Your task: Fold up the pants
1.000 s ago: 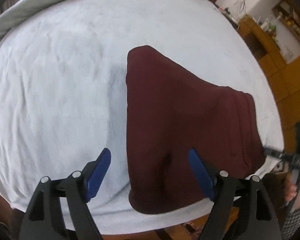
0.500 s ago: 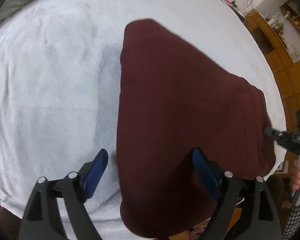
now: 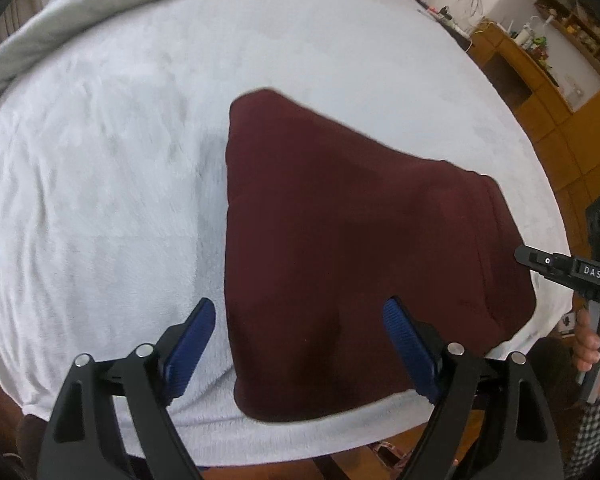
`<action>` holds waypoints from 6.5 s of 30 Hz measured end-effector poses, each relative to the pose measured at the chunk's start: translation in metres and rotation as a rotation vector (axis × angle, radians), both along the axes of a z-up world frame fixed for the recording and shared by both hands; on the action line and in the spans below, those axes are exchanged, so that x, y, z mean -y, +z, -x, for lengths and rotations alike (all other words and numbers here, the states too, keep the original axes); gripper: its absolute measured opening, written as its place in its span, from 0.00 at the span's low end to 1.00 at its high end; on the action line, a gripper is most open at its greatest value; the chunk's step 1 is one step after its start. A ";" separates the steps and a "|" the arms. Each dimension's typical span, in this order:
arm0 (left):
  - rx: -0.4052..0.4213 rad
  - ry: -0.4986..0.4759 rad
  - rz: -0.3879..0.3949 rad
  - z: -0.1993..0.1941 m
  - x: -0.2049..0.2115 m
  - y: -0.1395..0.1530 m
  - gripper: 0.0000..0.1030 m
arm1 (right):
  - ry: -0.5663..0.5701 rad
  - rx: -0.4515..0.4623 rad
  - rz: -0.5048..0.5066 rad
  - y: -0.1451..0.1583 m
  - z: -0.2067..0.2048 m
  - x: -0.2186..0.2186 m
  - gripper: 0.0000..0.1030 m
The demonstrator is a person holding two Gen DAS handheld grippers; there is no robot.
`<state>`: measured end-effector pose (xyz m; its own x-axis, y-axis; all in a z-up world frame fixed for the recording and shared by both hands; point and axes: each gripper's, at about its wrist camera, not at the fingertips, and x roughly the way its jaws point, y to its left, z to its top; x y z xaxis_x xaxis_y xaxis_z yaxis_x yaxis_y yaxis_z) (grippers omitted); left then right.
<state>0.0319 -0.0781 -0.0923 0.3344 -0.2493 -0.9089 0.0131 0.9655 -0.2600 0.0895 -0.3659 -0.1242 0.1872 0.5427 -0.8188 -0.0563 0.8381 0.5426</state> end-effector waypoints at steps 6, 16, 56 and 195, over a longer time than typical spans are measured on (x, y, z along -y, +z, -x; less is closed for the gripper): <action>0.064 -0.006 0.001 0.013 0.011 0.026 0.84 | 0.005 0.039 0.022 0.023 0.021 -0.003 0.64; 0.124 -0.041 -0.002 0.013 0.019 0.044 0.84 | 0.090 -0.091 0.102 -0.017 0.045 -0.034 0.53; -0.207 -0.075 0.316 -0.049 -0.031 -0.067 0.88 | 0.051 -0.088 -0.076 -0.029 -0.001 0.023 0.79; 0.249 0.049 -0.199 0.015 0.052 0.131 0.96 | -0.067 0.137 0.499 0.098 0.012 -0.072 0.97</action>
